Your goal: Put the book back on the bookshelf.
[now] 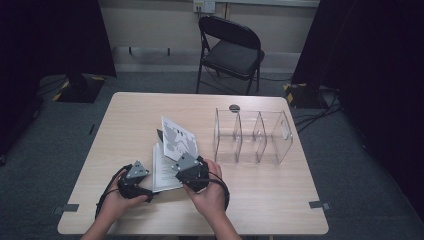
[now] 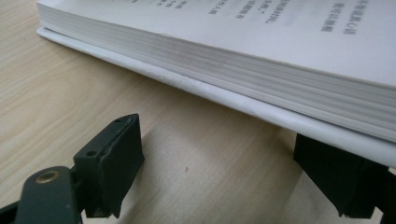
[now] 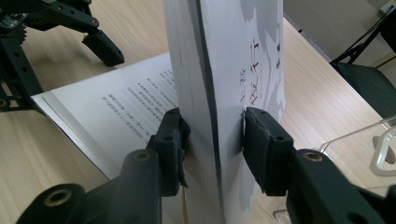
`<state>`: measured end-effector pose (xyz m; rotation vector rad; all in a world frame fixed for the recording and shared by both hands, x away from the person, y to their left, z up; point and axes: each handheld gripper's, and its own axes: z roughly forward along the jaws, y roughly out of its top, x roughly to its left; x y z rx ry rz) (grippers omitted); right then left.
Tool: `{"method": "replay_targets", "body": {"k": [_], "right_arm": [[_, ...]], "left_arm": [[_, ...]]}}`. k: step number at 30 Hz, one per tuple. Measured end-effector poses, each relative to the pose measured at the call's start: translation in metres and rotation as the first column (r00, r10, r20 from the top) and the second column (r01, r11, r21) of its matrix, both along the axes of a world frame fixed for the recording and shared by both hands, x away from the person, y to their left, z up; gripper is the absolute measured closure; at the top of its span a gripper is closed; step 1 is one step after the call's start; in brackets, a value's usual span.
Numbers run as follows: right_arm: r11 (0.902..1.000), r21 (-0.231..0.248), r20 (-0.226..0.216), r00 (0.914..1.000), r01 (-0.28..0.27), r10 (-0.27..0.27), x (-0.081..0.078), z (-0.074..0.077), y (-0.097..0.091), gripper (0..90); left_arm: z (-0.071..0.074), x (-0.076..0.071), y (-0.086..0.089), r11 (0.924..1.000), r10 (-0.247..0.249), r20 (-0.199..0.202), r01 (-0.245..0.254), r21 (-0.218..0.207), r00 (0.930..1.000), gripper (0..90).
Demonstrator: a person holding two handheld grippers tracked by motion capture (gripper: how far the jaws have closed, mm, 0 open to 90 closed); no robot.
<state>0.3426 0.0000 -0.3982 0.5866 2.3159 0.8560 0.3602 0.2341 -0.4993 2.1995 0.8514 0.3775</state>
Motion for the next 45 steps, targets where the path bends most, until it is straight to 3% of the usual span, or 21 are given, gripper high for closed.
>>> {"method": "replay_targets", "body": {"k": [10,16,18,24,38,45], "right_arm": [[0.9999,-0.01,0.002,1.0,0.001,-0.001,0.002,0.006,0.001,59.5],[1.0,-0.004,-0.006,1.0,0.007,-0.007,0.002,0.008,-0.001,59.5],[0.9999,-0.009,-0.008,1.0,0.005,-0.005,0.002,0.009,0.0,59.5],[1.0,-0.01,-0.014,0.9999,0.001,-0.001,0.004,0.013,0.0,59.5],[1.0,-0.008,-0.017,0.9999,0.001,-0.001,0.004,0.014,-0.001,59.5],[0.9999,-0.013,-0.019,0.9998,-0.003,0.003,0.004,0.014,0.0,59.4]], "left_arm": [[-0.001,0.007,-0.011,0.9999,-0.014,0.036,0.014,-0.001,0.9993,15.4],[0.003,0.006,-0.014,0.9988,-0.047,0.079,0.046,0.018,0.9958,18.0],[0.004,0.005,-0.015,0.9986,-0.053,0.077,0.053,0.004,0.9956,19.2],[0.01,0.005,-0.014,0.9994,-0.028,0.078,0.029,-0.017,0.9966,19.7],[0.011,0.003,-0.015,0.9997,-0.012,0.084,0.01,0.02,0.9964,20.4],[0.013,0.002,-0.013,1.0,0.004,0.097,-0.005,0.003,0.9952,20.4]]}}
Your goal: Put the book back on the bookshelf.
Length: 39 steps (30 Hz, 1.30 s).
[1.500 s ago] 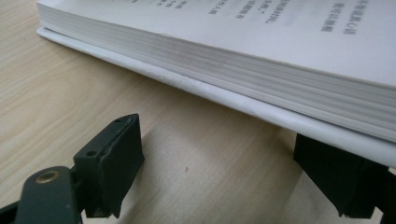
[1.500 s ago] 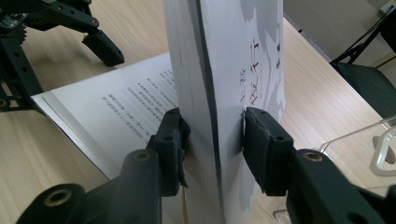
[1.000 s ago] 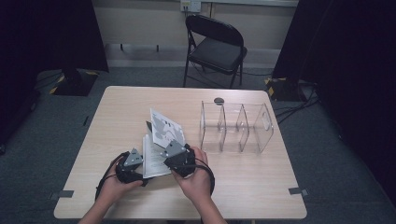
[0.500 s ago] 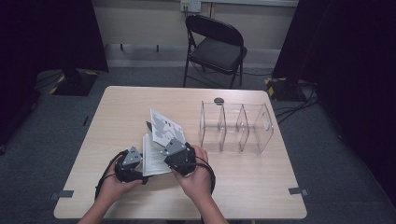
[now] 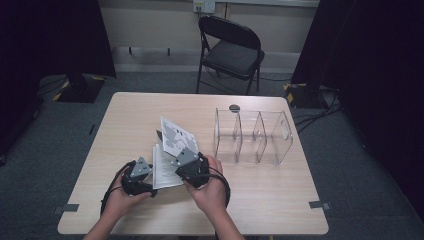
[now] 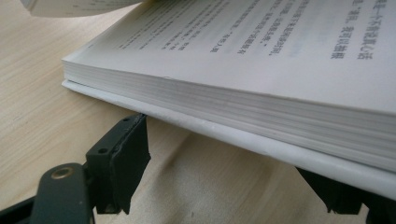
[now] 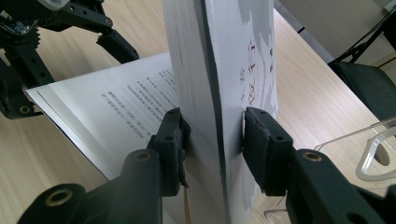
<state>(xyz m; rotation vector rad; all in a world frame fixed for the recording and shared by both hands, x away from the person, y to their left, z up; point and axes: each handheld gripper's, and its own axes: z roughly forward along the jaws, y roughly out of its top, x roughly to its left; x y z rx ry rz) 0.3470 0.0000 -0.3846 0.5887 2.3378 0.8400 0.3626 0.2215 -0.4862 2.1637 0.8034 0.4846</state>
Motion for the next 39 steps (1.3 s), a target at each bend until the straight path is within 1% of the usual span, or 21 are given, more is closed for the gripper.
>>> {"method": "replay_targets", "body": {"k": [3,4,5,6,7,11,14,15,16,18,22,23,24,26,27,30,33,34,36,38,39], "right_arm": [[1.0,0.001,-0.002,1.0,0.0,0.0,0.0,0.0,0.0,59.4],[1.0,0.0,-0.001,1.0,-0.002,0.002,0.001,0.0,-0.001,59.4],[1.0,0.001,-0.004,1.0,0.002,-0.002,0.0,0.0,-0.001,59.3],[1.0,0.002,0.001,1.0,0.0,0.0,0.0,0.001,-0.001,59.3],[1.0,-0.002,-0.003,1.0,0.003,-0.003,0.0,0.001,-0.001,59.3],[1.0,0.0,0.004,1.0,-0.003,0.003,0.002,0.003,0.0,59.4],[1.0,-0.006,-0.001,1.0,-0.001,0.001,0.002,0.003,0.001,59.3],[1.0,-0.008,0.0,1.0,-0.003,0.003,0.002,0.003,0.001,59.2],[1.0,-0.009,-0.003,1.0,-0.001,0.001,0.002,0.003,0.001,59.1],[0.9999,-0.013,-0.004,1.0,-0.002,0.002,0.002,0.004,0.001,59.1],[0.9997,-0.021,-0.003,0.9999,-0.012,0.012,0.003,0.005,0.002,58.9],[0.9996,-0.024,-0.002,0.9999,-0.016,0.016,0.003,0.006,0.002,58.9],[0.9996,-0.024,-0.006,0.9999,-0.012,0.012,0.002,0.006,0.002,58.9],[0.9994,-0.03,-0.007,0.9999,-0.016,0.016,0.003,0.007,0.002,58.9],[0.9994,-0.03,-0.008,0.9999,-0.014,0.014,0.003,0.007,0.002,58.9],[0.9993,-0.033,-0.005,0.9998,-0.017,0.017,0.002,0.007,0.002,58.9],[0.9994,-0.031,-0.005,0.9999,-0.015,0.015,0.003,0.007,0.002,58.9],[0.9995,-0.029,-0.006,0.9999,-0.014,0.014,0.003,0.007,0.002,58.9],[0.9994,-0.029,-0.004,0.9998,-0.017,0.017,0.003,0.007,0.001,58.9],[0.9994,-0.029,-0.005,0.9998,-0.017,0.017,0.003,0.008,0.001,58.8],[0.9994,-0.028,-0.004,0.9998,-0.019,0.019,0.003,0.008,0.001,58.8]], "left_arm": [[0.003,0.0,0.0,0.9999,0.009,0.014,-0.009,-0.006,0.9999,20.5],[0.004,-0.001,0.001,0.9998,0.016,0.033,-0.015,-0.009,0.9993,20.4],[0.006,-0.003,0.0,0.9999,0.01,0.065,-0.011,0.012,0.9978,19.3],[0.008,-0.003,-0.001,0.9996,0.009,0.08,-0.012,0.028,0.9968,18.4],[0.009,-0.003,-0.001,0.9996,-0.001,0.073,-0.001,0.027,0.9973,19.2],[0.009,-0.003,-0.001,0.9996,-0.003,0.08,0.001,0.03,0.9968,18.9],[0.011,-0.003,-0.001,0.9992,-0.019,0.096,0.016,0.036,0.9952,20.9],[0.013,-0.004,-0.001,0.9995,-0.027,0.106,0.024,0.022,0.994,21.6],[0.014,-0.004,-0.001,0.9994,-0.031,0.108,0.029,0.02,0.9937,22.4],[0.018,-0.005,-0.003,0.999,-0.042,0.124,0.039,0.023,0.9914,22.6],[0.025,-0.007,-0.007,0.9969,-0.076,0.16,0.071,0.033,0.9842,21.7],[0.026,-0.007,-0.008,0.9962,-0.082,0.164,0.076,0.042,0.9829,21.0],[0.025,-0.007,-0.009,0.9962,-0.082,0.161,0.076,0.041,0.9836,20.4],[0.025,-0.007,-0.011,0.9953,-0.091,0.169,0.084,0.048,0.9814,19.4],[0.025,-0.008,-0.011,0.9942,-0.097,0.181,0.087,0.063,0.9786,18.9],[0.024,-0.008,-0.013,0.9921,-0.113,0.193,0.099,0.077,0.9747,18.6],[0.024,-0.008,-0.015,0.9921,-0.114,0.194,0.102,0.073,0.9743,16.8],[0.025,-0.008,-0.016,0.9909,-0.119,0.196,0.104,0.086,0.9734,16.1],[0.025,-0.009,-0.017,0.9903,-0.123,0.209,0.106,0.089,0.9702,16.4],[0.026,-0.009,-0.017,0.9891,-0.129,0.211,0.11,0.098,0.9689,16.7],[0.026,-0.009,-0.018,0.9899,-0.126,0.213,0.108,0.092,0.9689,16.7]]}}
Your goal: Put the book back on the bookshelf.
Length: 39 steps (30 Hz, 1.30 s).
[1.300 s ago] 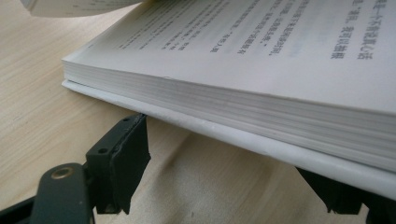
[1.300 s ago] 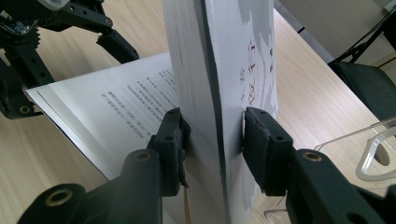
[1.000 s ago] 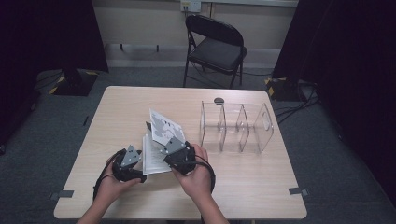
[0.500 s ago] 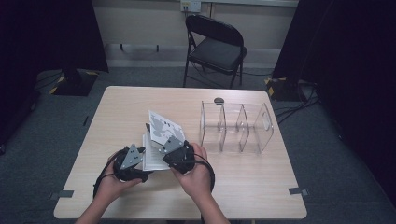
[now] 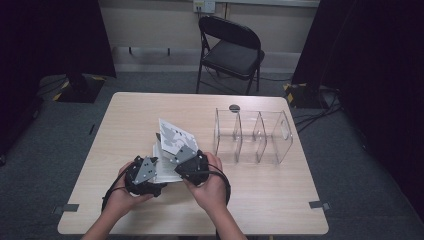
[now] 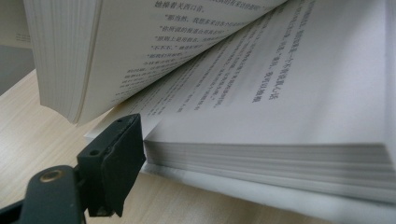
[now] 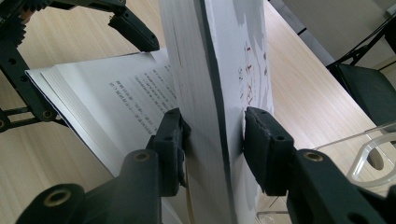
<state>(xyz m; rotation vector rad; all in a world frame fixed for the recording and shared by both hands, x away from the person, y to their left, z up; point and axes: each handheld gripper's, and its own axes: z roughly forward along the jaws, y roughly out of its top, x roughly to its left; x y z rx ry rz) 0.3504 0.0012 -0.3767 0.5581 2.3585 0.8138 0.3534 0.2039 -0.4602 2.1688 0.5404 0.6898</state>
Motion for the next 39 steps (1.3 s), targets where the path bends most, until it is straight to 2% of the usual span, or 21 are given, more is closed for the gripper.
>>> {"method": "replay_targets", "body": {"k": [8,10,12,13,14,18,20,25,28,30,34,36,39], "right_arm": [[1.0,-0.004,-0.001,1.0,-0.005,0.005,-0.001,0.001,0.002,58.5],[0.9999,-0.01,0.0,1.0,-0.01,0.01,-0.001,0.002,0.002,58.2],[0.9999,-0.009,0.004,0.9999,-0.014,0.014,0.0,0.003,0.002,57.3],[0.9998,0.0,0.004,0.9998,-0.018,0.018,0.0,0.004,0.002,56.5],[0.9996,0.002,0.008,0.9996,-0.026,0.026,0.0,0.004,0.002,56.1],[0.9982,-0.036,0.013,0.9987,-0.048,0.048,-0.002,0.006,0.005,56.5],[0.9987,-0.025,0.012,0.9989,-0.044,0.045,-0.002,0.007,0.004,56.5],[0.9983,0.015,0.043,0.9975,-0.057,0.056,-0.002,0.013,-0.002,55.3],[0.9988,0.012,0.04,0.9981,-0.047,0.047,-0.003,0.016,-0.004,56.5],[0.9986,0.02,0.04,0.998,-0.049,0.048,-0.002,0.017,-0.006,57.2],[0.9983,0.042,0.035,0.9987,-0.04,0.039,-0.002,0.017,-0.01,58.4],[0.998,0.038,0.034,0.9982,-0.05,0.049,-0.002,0.016,-0.009,58.6],[0.9979,0.022,0.042,0.9973,-0.061,0.06,-0.003,0.015,-0.007,58.6]], "left_arm": [[0.004,-0.002,0.001,0.9999,-0.001,0.008,0.001,0.017,1.0,22.7],[0.005,-0.002,0.004,0.9992,-0.009,0.024,0.008,0.039,0.9997,32.4],[0.007,-0.003,0.008,0.9982,-0.032,0.026,0.031,0.052,0.9991,43.6],[0.007,-0.003,0.008,0.9983,-0.033,0.018,0.032,0.049,0.9993,46.0],[0.008,-0.004,0.007,0.9972,-0.036,0.02,0.035,0.067,0.9991,46.9],[0.01,-0.004,0.007,0.997,-0.038,0.015,0.037,0.068,0.9992,48.4],[0.013,-0.005,0.006,0.9969,-0.04,0.01,0.04,0.068,0.9991,49.1],[0.026,-0.006,0.004,0.9974,-0.035,-0.013,0.035,0.062,0.9993,55.4],[0.029,-0.006,0.002,0.9956,-0.036,-0.004,0.036,0.086,0.9993,56.1],[0.029,-0.006,0.002,0.9977,-0.029,0.003,0.029,0.061,0.9996,55.4],[0.028,-0.006,0.001,0.998,-0.043,0.019,0.042,0.047,0.9989,49.8],[0.028,-0.005,-0.001,0.9961,-0.075,0.05,0.072,0.051,0.9959,46.8],[0.027,-0.004,-0.006,0.9939,-0.1,0.066,0.096,0.055,0.9928,43.4]]}}
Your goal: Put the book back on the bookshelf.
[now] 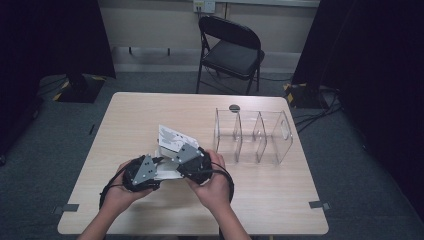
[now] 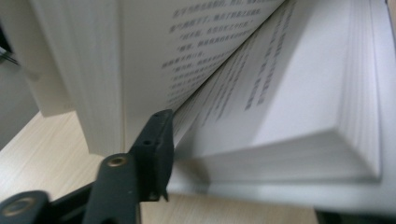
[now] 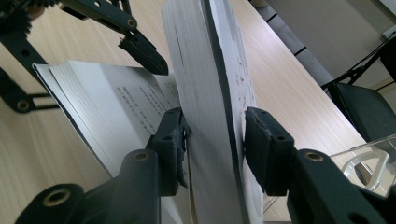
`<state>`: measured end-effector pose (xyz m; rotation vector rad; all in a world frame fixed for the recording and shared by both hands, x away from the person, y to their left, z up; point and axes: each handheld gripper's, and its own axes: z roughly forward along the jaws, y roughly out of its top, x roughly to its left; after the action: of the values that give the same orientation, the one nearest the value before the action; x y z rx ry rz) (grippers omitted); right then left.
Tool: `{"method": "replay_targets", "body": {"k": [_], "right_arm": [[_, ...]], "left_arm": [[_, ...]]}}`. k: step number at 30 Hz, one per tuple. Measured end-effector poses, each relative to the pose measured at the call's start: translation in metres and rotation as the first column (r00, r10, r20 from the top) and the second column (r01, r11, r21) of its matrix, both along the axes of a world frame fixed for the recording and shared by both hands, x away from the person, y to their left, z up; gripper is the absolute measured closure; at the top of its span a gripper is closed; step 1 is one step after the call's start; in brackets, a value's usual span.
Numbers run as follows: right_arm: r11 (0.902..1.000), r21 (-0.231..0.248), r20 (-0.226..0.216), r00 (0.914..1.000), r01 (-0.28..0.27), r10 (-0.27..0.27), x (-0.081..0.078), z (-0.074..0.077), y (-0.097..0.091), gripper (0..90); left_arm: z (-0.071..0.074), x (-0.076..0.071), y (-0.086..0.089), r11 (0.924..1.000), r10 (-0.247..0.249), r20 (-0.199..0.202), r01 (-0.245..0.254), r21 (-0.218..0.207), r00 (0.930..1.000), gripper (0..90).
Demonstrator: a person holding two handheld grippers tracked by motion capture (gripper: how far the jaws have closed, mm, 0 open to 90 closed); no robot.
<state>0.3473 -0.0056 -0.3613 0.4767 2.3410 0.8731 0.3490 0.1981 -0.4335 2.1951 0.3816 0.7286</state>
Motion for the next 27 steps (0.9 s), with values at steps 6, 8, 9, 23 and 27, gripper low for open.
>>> {"method": "replay_targets", "body": {"k": [6,8,9,23,27], "right_arm": [[0.9998,0.01,-0.028,0.9995,-0.015,0.016,0.001,-0.001,0.0,51.5],[0.9991,0.042,-0.036,0.9993,-0.006,0.007,0.0,-0.002,0.0,47.7],[0.9987,0.05,-0.027,0.9996,-0.011,0.012,0.0,-0.002,-0.002,46.8],[0.9672,0.237,-0.154,0.9864,0.092,-0.057,-0.014,-0.007,-0.087,25.3],[0.9724,0.205,-0.194,0.9784,0.112,-0.071,-0.017,-0.035,-0.099,25.2]], "left_arm": [[0.005,-0.002,-0.006,0.9985,0.006,0.011,-0.006,0.054,0.9999,58.1],[0.007,-0.001,-0.008,0.9972,-0.002,0.005,0.002,0.075,1.0,60.7],[0.007,-0.001,-0.008,0.9972,-0.002,0.005,0.002,0.075,1.0,60.8],[0.03,0.0,-0.003,0.9971,-0.008,-0.115,0.017,0.075,0.9934,62.8],[0.037,0.001,-0.003,0.9964,-0.008,-0.137,0.019,0.082,0.9905,64.2]]}}
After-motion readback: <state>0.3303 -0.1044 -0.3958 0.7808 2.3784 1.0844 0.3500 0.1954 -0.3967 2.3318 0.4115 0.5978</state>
